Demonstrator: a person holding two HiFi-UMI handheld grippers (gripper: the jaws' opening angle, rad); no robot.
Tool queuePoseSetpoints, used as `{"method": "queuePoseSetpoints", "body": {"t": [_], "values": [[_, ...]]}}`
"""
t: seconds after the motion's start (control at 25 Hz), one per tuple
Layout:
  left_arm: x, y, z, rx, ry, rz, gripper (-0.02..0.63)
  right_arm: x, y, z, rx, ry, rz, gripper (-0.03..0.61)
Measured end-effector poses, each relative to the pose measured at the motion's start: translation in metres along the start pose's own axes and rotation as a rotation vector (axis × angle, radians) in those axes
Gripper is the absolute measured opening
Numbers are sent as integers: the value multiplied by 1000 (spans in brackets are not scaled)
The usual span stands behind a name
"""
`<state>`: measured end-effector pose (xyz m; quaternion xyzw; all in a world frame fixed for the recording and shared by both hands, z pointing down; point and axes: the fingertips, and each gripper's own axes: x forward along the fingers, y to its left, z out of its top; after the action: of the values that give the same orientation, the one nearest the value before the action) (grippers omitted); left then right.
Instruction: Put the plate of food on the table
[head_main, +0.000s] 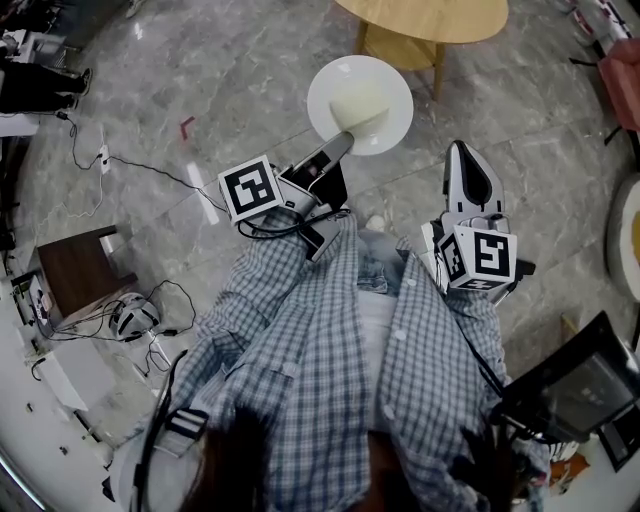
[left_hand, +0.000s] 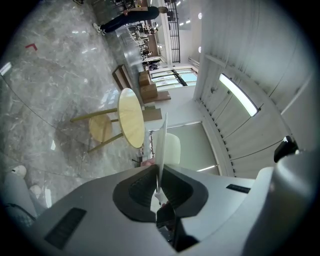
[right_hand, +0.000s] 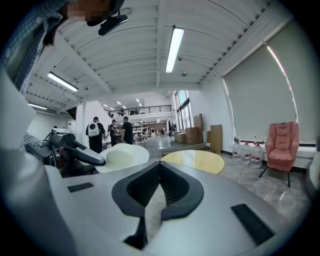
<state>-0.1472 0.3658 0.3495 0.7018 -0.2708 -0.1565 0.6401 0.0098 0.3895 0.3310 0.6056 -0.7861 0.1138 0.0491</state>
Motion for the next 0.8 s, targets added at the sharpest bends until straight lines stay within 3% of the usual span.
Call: {"method": "queuePoseSetpoints", "body": {"t": [0.8], "values": [[5, -8, -10, 20, 8, -17, 21, -24, -15, -1, 2, -17, -43, 6]]}}
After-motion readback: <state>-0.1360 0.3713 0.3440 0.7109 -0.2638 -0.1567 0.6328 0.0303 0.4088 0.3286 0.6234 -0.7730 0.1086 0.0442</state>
